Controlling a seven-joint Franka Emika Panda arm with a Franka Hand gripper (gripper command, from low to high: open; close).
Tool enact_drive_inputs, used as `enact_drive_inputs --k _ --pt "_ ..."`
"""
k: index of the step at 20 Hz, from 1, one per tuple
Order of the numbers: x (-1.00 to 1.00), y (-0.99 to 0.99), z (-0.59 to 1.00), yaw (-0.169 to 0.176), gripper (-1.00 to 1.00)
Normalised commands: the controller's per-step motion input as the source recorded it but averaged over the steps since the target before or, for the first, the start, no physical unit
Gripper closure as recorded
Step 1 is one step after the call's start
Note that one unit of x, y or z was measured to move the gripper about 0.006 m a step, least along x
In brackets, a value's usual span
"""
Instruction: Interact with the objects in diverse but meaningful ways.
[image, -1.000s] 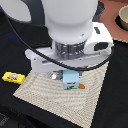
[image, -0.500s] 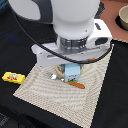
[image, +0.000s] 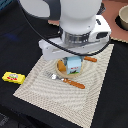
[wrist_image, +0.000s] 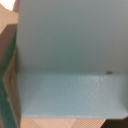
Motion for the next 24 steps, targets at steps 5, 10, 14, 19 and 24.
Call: enact_drive_inputs --k 5,10,14,19,24 --pt "-0.19 0.48 0.13 -0.175 1.0" --pt "-0.17 0.35 0.15 -0.239 1.0" --pt "-0.06 0.35 0.35 -0.23 1.0" --pt "-0.24 0.66 0.51 -0.051 1.0" --pt "-0.22 0.67 0.48 -0.012 1.0"
